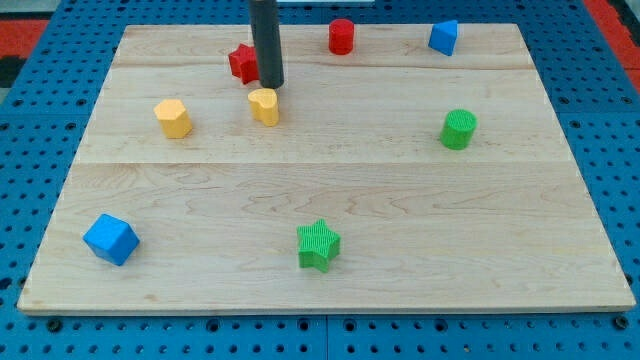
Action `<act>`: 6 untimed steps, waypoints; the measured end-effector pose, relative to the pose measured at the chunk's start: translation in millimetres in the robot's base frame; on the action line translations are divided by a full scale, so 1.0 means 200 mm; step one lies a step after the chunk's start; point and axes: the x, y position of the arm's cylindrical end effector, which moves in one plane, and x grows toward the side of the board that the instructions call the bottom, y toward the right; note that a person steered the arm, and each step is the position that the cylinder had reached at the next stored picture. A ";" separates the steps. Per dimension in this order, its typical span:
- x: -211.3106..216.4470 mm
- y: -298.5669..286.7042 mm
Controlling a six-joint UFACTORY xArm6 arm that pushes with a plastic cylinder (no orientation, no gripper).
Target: Put the red star to the left of the red circle
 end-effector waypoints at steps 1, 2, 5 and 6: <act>0.00 0.00; -0.09 -0.04; -0.32 -0.34; -0.33 -0.32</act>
